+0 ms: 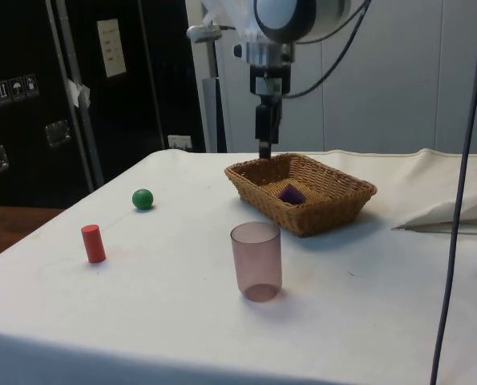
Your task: Pick up the triangular block and place it into the basket.
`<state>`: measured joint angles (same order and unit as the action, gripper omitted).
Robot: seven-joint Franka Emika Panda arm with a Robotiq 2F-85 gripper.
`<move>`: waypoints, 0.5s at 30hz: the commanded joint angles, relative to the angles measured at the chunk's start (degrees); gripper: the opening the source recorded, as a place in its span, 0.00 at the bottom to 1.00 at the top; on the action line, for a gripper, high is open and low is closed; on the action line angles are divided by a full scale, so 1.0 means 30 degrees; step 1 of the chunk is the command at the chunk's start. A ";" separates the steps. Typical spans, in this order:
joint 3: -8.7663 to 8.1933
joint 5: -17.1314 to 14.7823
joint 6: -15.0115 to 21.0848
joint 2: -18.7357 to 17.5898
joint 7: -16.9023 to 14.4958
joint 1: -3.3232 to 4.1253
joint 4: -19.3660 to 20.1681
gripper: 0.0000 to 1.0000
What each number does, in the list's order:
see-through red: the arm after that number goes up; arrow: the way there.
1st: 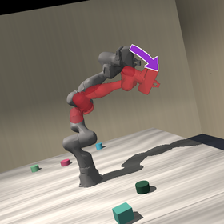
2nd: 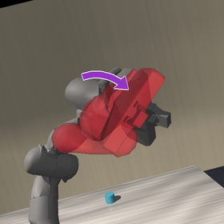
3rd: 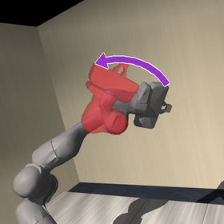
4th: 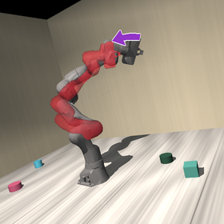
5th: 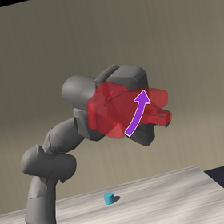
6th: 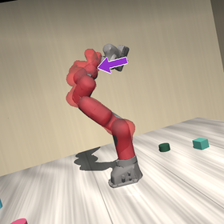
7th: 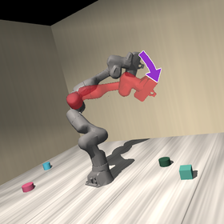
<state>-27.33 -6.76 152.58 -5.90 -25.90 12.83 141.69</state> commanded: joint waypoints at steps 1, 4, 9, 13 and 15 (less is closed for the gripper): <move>-0.0057 0.0306 -0.0267 0.0057 0.0344 0.0076 -0.0134 1.00; 0.0038 0.0000 -0.0382 0.0210 0.0076 0.0038 -0.0191 1.00; 0.0210 0.0344 -0.1432 0.0745 0.0668 0.0153 -0.0821 1.00; 0.0344 0.0344 -0.1795 0.0917 0.0802 0.0191 -0.1070 1.00; 0.0535 0.0306 -0.2139 0.1012 0.0993 0.0248 -0.1394 1.00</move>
<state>-25.73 -6.70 146.62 -2.69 -24.06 13.41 137.91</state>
